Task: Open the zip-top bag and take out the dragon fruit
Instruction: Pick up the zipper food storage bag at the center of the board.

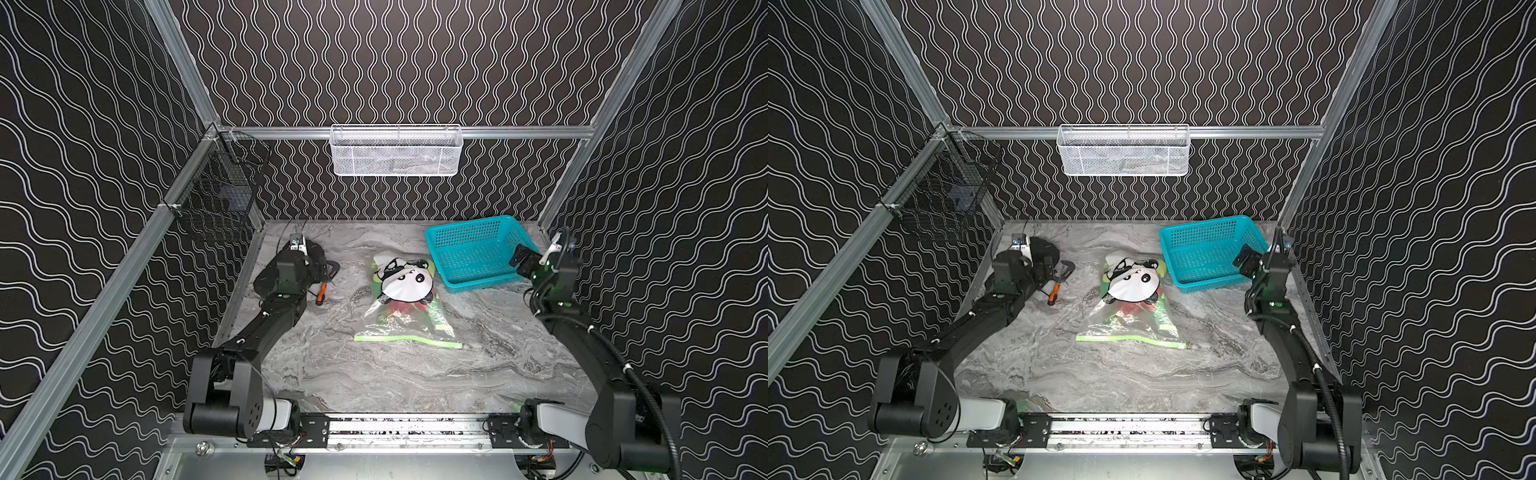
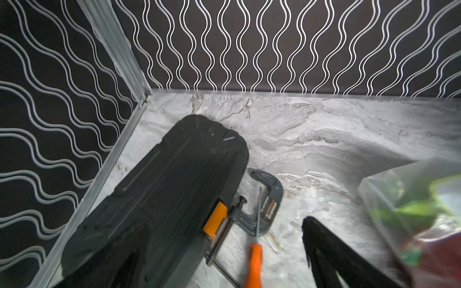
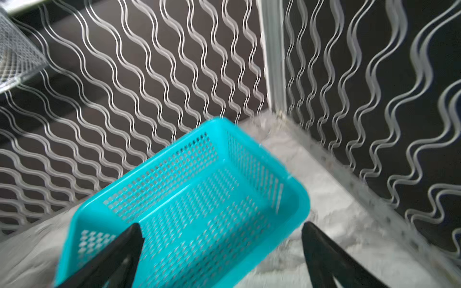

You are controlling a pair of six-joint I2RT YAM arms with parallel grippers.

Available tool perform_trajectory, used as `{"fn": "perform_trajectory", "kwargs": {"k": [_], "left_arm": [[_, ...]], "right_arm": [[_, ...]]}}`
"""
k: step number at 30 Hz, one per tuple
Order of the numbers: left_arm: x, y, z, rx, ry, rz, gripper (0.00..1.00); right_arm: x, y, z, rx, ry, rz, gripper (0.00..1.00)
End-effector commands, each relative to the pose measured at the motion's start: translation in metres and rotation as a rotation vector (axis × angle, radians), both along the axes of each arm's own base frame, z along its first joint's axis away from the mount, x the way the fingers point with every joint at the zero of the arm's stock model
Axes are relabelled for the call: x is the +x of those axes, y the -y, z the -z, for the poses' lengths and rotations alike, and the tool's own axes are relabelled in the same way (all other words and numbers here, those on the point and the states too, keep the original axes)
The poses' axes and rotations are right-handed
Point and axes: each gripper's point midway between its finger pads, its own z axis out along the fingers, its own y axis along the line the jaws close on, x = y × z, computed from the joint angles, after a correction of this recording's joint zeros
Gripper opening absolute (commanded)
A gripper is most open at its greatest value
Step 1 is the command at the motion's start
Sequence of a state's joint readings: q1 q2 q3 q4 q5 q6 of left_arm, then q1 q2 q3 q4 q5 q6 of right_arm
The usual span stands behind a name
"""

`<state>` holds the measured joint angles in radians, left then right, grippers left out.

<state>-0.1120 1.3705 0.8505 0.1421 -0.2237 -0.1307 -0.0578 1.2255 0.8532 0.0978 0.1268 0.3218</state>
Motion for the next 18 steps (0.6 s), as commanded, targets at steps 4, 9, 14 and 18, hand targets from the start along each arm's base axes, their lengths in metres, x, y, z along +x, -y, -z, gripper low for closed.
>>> {"fn": "perform_trajectory", "kwargs": {"k": [4,9,14,18], "left_arm": [[-0.026,0.042,-0.011,-0.13,-0.224,0.012,0.99],[-0.064,0.085,-0.028,-0.206,-0.347,0.127,0.98],[-0.128,0.101,-0.019,-0.242,-0.465,0.213,0.97],[-0.156,0.106,-0.013,-0.253,-0.506,0.251,0.97]], "right_arm": [[-0.055,-0.081,0.009,0.421,-0.313,-0.282,1.0],[-0.122,-0.135,0.014,0.692,-0.392,-0.367,0.98],[-0.193,-0.174,0.035,0.878,-0.459,-0.384,0.96],[-0.229,-0.201,0.067,1.017,-0.569,-0.425,0.93]]}}
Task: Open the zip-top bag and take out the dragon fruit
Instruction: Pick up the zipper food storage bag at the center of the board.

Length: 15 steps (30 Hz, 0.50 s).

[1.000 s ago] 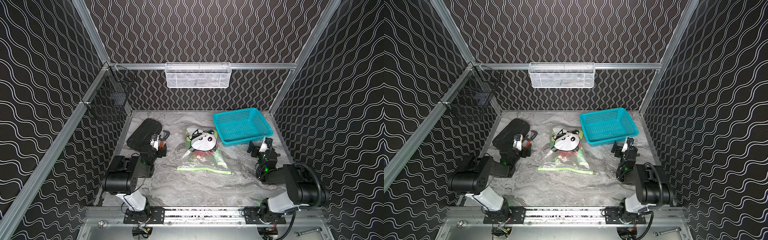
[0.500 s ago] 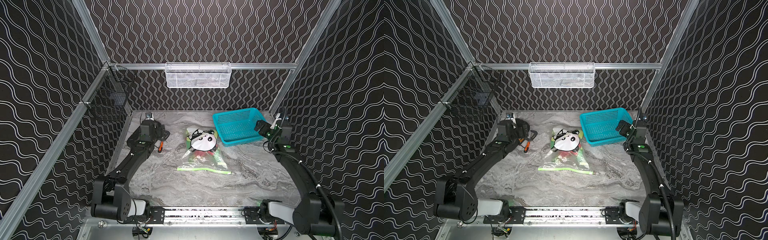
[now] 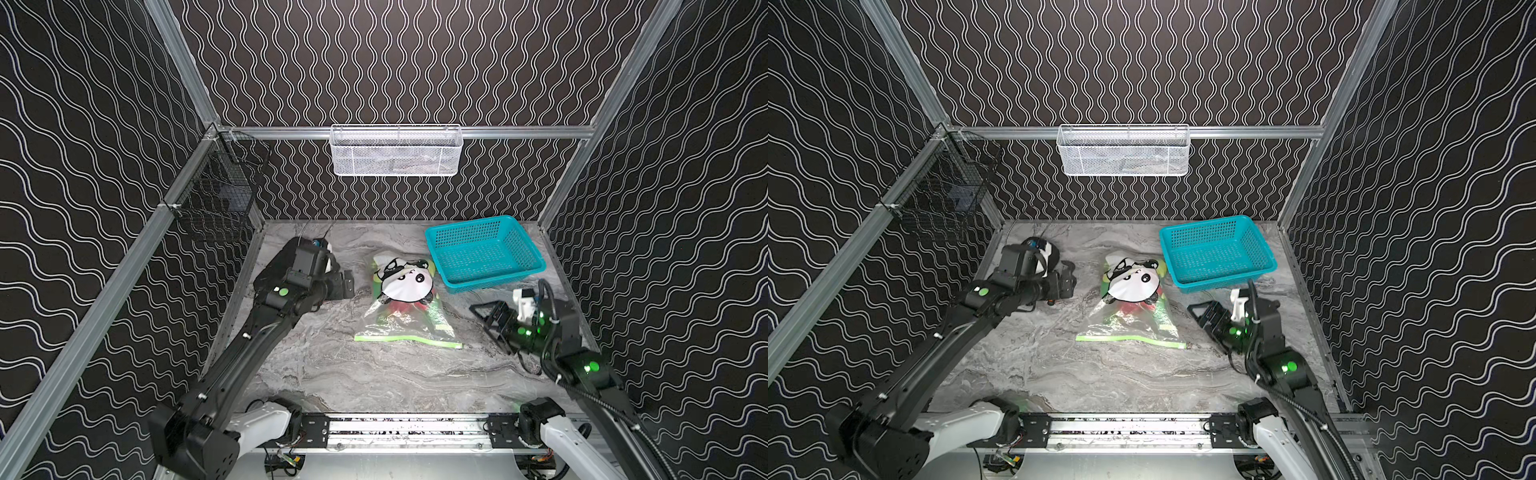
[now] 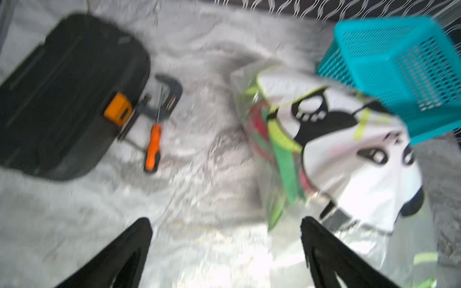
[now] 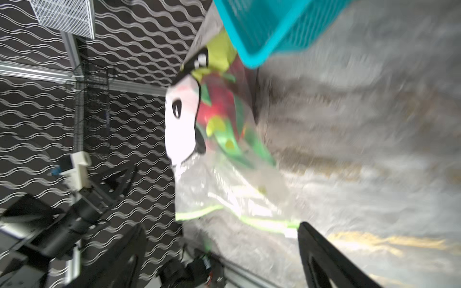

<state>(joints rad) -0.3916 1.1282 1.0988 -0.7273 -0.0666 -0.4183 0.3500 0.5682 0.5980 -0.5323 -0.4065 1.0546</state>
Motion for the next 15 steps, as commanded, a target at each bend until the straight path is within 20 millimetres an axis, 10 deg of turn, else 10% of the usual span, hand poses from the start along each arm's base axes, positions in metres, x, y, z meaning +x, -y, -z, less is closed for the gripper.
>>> {"fn": "perform_trajectory", "kwargs": {"k": [1,6,15], "left_arm": [[-0.028,0.007,0.014,-0.017,-0.105,0.042,0.97],[-0.026,0.013,0.001,-0.012,-0.084,0.067,0.97],[-0.041,0.022,-0.02,0.043,0.017,0.201,0.97]], "right_arm": [[-0.025,-0.019,0.031,0.132,-0.223,0.001,0.92],[-0.038,-0.054,0.047,0.081,-0.246,-0.128,0.94],[-0.002,-0.094,0.06,0.18,-0.059,-0.082,0.94]]}}
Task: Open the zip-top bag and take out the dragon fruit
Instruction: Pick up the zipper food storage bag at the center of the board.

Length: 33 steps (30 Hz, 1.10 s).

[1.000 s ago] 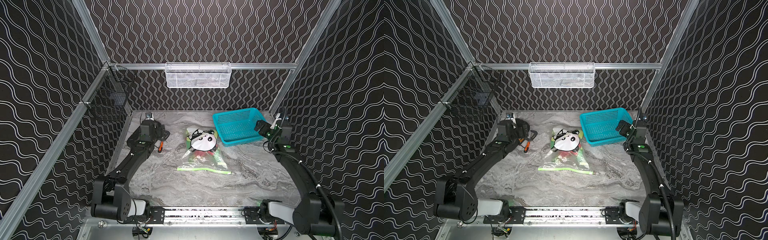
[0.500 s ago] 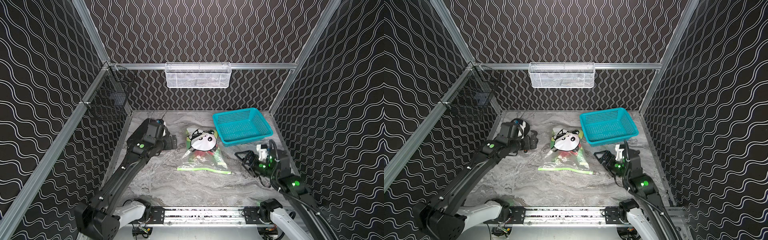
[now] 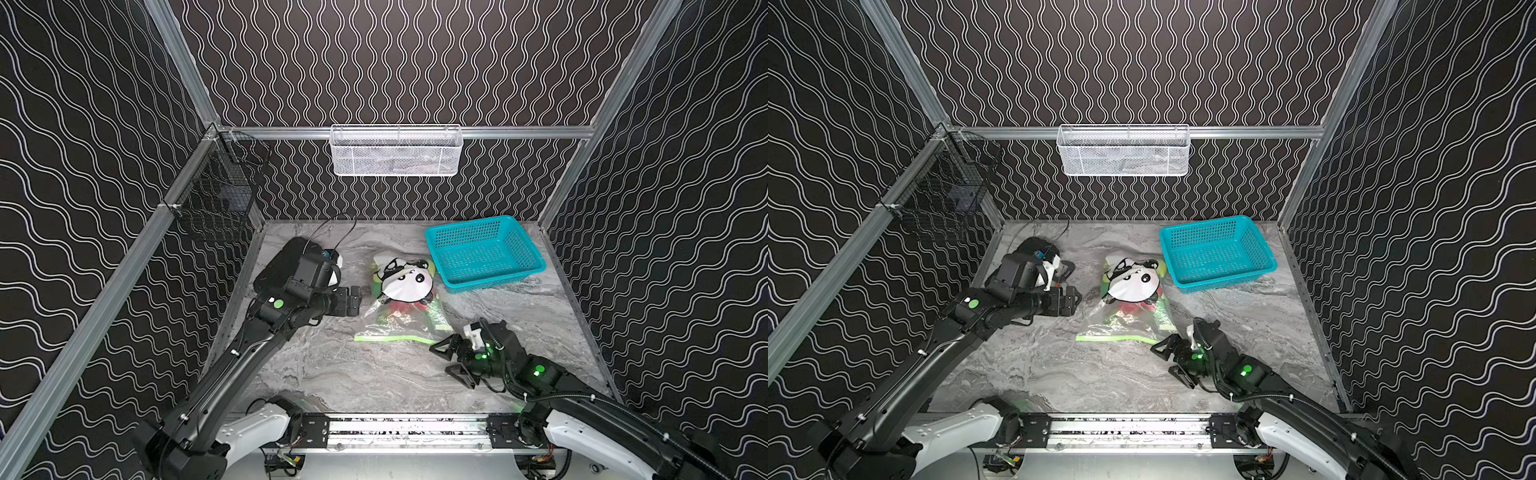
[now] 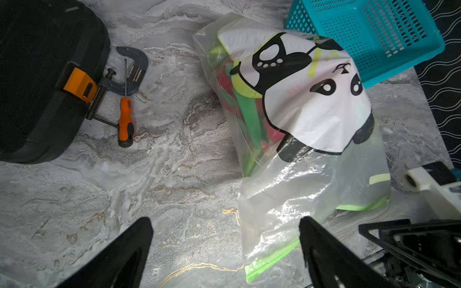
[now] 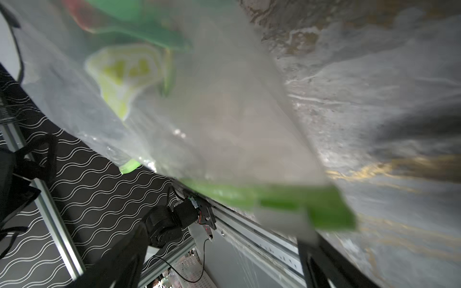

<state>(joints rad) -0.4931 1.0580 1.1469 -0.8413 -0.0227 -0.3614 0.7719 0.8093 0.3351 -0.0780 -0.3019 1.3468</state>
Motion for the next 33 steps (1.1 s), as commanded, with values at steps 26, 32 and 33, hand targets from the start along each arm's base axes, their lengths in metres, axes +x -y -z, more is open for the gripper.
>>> {"fn": "perform_trajectory", "kwargs": {"k": [26,32,33], "left_arm": [[-0.014,-0.008,-0.009,0.146,0.116,0.095,0.98],[-0.01,0.002,-0.026,0.128,0.177,0.151,0.98],[-0.009,0.004,-0.032,0.118,0.197,0.164,0.98]], "right_arm": [[0.096,-0.01,-0.116,-0.252,0.335,0.179,0.0],[0.139,-0.031,-0.219,-0.443,0.528,-0.119,0.0],[0.147,-0.036,-0.235,-0.453,0.557,-0.173,0.0]]}}
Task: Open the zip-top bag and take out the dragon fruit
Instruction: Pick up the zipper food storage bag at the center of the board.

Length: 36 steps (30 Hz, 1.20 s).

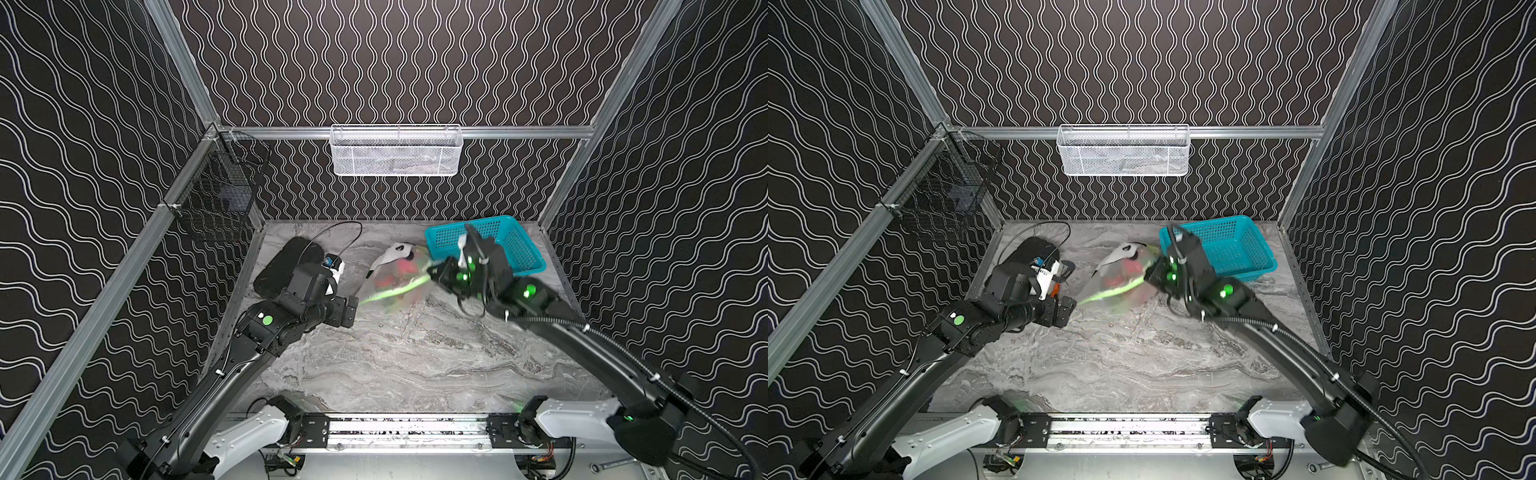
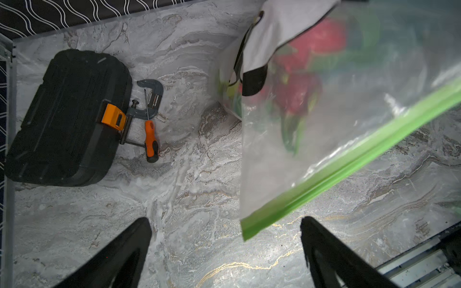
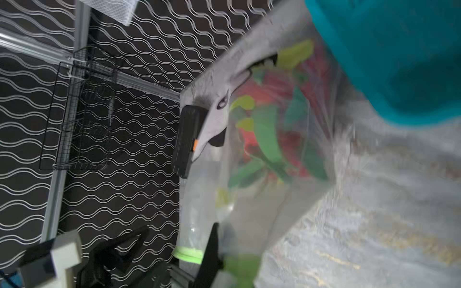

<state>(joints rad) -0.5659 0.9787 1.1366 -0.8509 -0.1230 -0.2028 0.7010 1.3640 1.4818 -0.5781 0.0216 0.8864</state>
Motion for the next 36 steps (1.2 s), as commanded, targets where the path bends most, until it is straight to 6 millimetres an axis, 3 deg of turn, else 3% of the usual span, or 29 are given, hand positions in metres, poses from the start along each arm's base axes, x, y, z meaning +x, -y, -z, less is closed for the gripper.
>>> {"fn": "perform_trajectory", "kwargs": {"k": [1,5,7,10,12,14,18,22,28,29,33,36], "left_arm": [[0.004,0.009,-0.021,-0.023,0.08,0.062,0.98],[0.003,0.01,-0.052,-0.049,0.19,0.099,0.98],[-0.002,0.016,-0.068,-0.074,0.238,0.152,0.98],[-0.01,0.024,-0.081,-0.103,0.273,0.225,0.98],[-0.015,0.03,-0.082,-0.111,0.286,0.284,0.98],[-0.02,0.04,-0.083,-0.126,0.301,0.352,0.98],[-0.029,0.078,-0.076,-0.265,0.246,0.52,0.98],[-0.014,0.099,-0.058,-0.354,0.161,0.514,0.96],[0.001,0.122,-0.017,-0.407,0.075,0.545,0.91],[0.003,0.126,-0.009,-0.408,0.055,0.553,0.89],[0.016,0.133,0.011,-0.408,0.046,0.542,0.88],[0.022,0.142,0.026,-0.411,0.014,0.56,0.88]], "right_arm": [[-0.004,-0.008,-0.023,-0.222,0.057,-0.271,0.0],[0.014,-0.023,-0.068,-0.247,0.137,-0.423,0.0],[0.02,-0.032,-0.092,-0.178,0.193,-0.502,0.0],[0.019,-0.046,-0.114,-0.052,0.256,-0.621,0.0],[0.014,-0.053,-0.118,0.015,0.268,-0.696,0.01],[0.01,-0.06,-0.11,0.049,0.24,-0.756,0.02],[0.001,-0.066,-0.08,0.057,0.17,-0.838,0.02],[0.012,-0.059,-0.044,-0.039,0.088,-0.789,0.03],[0.031,-0.05,-0.01,-0.1,0.035,-0.649,0.09],[0.03,-0.049,-0.011,-0.09,0.043,-0.639,0.14],[0.027,-0.043,0.005,-0.072,0.027,-0.582,0.61],[0.027,-0.037,0.018,-0.079,0.023,-0.543,0.69]]}}
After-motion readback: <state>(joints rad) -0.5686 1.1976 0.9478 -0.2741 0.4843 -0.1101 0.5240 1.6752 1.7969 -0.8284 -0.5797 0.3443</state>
